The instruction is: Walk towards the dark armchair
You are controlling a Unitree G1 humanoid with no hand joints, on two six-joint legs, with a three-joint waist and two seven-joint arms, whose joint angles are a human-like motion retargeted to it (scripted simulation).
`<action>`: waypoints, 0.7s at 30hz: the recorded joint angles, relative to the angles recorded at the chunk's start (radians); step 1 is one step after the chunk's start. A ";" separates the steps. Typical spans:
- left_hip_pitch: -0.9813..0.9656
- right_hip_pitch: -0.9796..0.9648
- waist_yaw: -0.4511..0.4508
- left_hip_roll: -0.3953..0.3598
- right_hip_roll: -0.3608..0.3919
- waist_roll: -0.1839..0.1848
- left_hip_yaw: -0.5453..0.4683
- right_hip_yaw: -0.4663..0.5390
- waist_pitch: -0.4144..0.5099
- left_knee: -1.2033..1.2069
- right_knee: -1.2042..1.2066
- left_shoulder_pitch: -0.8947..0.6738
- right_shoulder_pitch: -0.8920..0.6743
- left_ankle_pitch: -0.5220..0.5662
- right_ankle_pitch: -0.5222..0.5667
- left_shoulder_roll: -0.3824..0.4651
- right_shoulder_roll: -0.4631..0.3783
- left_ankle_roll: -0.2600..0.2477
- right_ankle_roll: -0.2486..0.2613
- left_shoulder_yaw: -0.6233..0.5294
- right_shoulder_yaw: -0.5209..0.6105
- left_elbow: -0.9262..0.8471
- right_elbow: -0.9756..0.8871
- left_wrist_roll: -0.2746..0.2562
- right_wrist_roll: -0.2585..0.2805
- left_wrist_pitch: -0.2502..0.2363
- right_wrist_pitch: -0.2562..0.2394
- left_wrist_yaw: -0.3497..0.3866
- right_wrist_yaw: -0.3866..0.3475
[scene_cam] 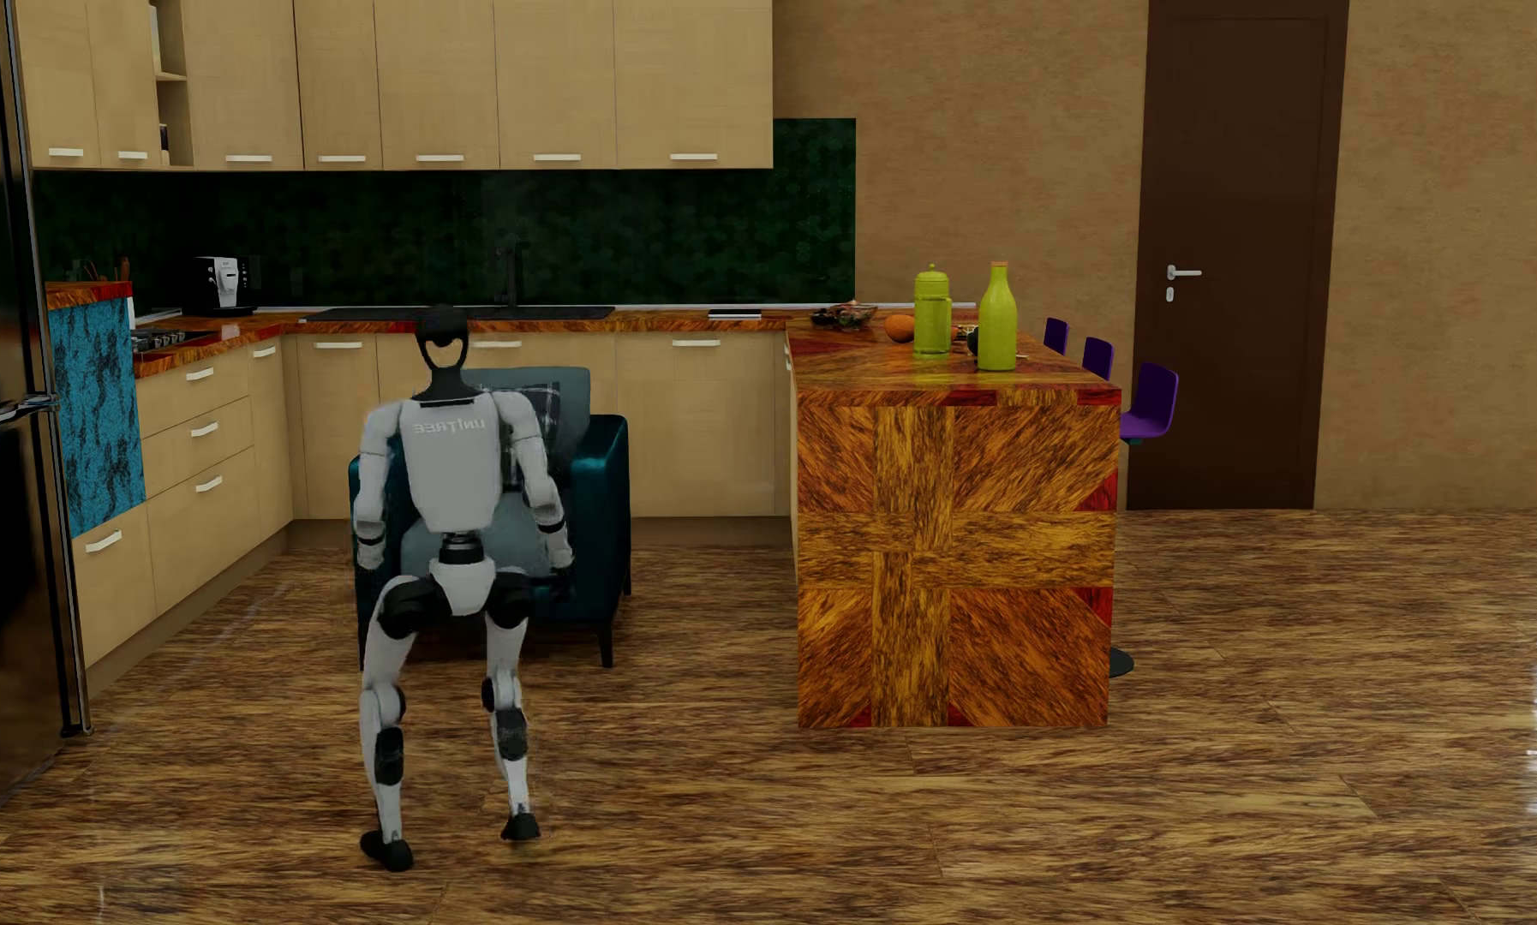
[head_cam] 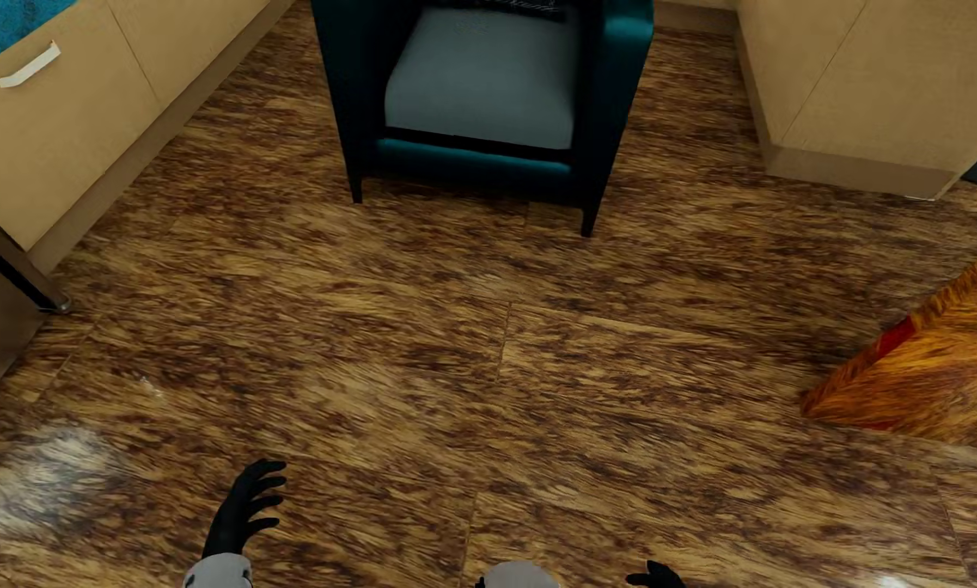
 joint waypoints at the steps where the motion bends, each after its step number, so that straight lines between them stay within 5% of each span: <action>1: 0.052 -0.013 -0.036 0.011 -0.008 -0.040 0.022 0.001 -0.028 -0.004 -0.120 -0.047 0.047 -0.047 -0.076 -0.040 -0.011 -0.039 0.023 -0.040 -0.024 -0.016 0.015 -0.005 -0.002 -0.001 0.011 0.024 -0.012; 3: 0.065 0.048 -0.016 0.032 0.019 -0.063 -0.041 0.014 -0.048 0.160 -0.291 -0.135 0.101 -0.115 -0.140 -0.088 -0.040 -0.076 0.023 -0.102 0.033 -0.035 0.118 0.041 0.017 0.026 0.024 -0.001 -0.092; 5: -0.040 0.145 0.078 -0.016 0.062 0.004 -0.175 0.040 -0.047 0.344 -0.336 0.015 0.052 -0.005 -0.200 -0.105 -0.012 -0.092 0.033 -0.055 0.071 -0.002 0.095 0.117 0.081 -0.025 0.058 -0.098 -0.176; 7: -0.042 0.189 0.148 -0.015 0.089 0.070 -0.176 0.078 -0.038 0.151 -0.279 0.156 -0.042 -0.144 -0.226 -0.017 0.087 -0.085 0.037 0.043 0.030 0.055 -0.026 0.161 0.124 -0.024 0.059 -0.195 -0.202; 9: 0.081 0.083 0.107 -0.012 0.056 0.051 -0.100 0.075 -0.033 0.109 -0.016 0.153 -0.080 -0.226 -0.036 0.041 0.062 -0.058 -0.058 0.036 0.082 0.074 0.042 0.116 0.157 0.081 0.002 -0.191 -0.096; 10: 0.158 0.026 0.063 -0.012 0.039 0.034 -0.064 0.036 -0.027 0.058 0.002 0.089 -0.042 -0.243 -0.020 0.025 0.045 -0.065 -0.064 0.029 0.028 0.025 0.016 0.076 0.155 0.153 -0.002 -0.160 -0.030; 11: 0.193 -0.016 0.033 0.002 0.023 0.022 -0.034 -0.017 -0.018 0.093 -0.090 0.017 -0.007 -0.230 -0.035 -0.018 0.035 -0.084 -0.067 0.007 0.017 -0.048 -0.025 0.040 0.133 0.198 0.006 -0.122 -0.001; 13: 0.041 0.084 0.040 -0.024 0.034 0.021 -0.111 -0.013 -0.018 0.446 -0.292 -0.107 0.032 0.105 -0.198 -0.109 -0.024 -0.135 -0.016 -0.042 0.102 -0.006 0.095 0.021 0.058 0.143 -0.001 -0.075 -0.029; 15: -0.118 0.213 0.105 -0.076 0.080 0.069 -0.176 0.041 -0.003 0.419 -0.364 -0.008 0.048 0.048 -0.237 -0.094 0.003 -0.169 -0.009 -0.023 0.078 -0.019 0.081 0.036 0.018 0.042 0.042 -0.073 -0.110; 17: -0.204 0.185 0.129 -0.099 0.114 0.129 -0.150 0.057 0.018 0.118 -0.140 0.084 -0.012 0.026 -0.128 -0.018 0.037 -0.187 -0.025 0.007 0.044 0.005 -0.011 0.079 0.018 -0.022 0.112 -0.094 -0.202; 18: -0.196 0.104 0.101 -0.119 0.105 0.122 -0.151 0.054 0.016 0.115 0.056 0.078 -0.027 0.085 0.066 0.028 0.052 -0.115 -0.060 0.057 0.062 0.077 -0.025 0.095 0.018 -0.049 0.128 -0.102 -0.215; 19: -0.151 0.010 0.098 -0.146 0.098 0.096 -0.154 0.064 0.016 0.101 0.146 0.024 -0.013 0.032 0.201 0.034 0.034 0.034 -0.024 0.085 0.042 0.093 -0.007 0.099 0.002 -0.030 0.125 -0.090 -0.181; 20: -0.108 -0.076 0.086 -0.167 0.085 0.054 -0.143 0.093 0.021 0.067 0.120 -0.027 0.025 0.008 0.124 0.021 0.031 0.059 0.031 0.082 0.007 0.037 0.001 0.094 -0.029 0.019 0.107 -0.075 -0.131; 21: -0.065 -0.134 0.071 -0.169 0.064 0.023 -0.141 0.126 0.029 0.026 -0.016 -0.069 0.061 0.002 -0.037 -0.005 0.032 -0.017 0.046 0.060 -0.028 -0.005 0.010 0.088 -0.079 0.052 0.083 -0.070 -0.078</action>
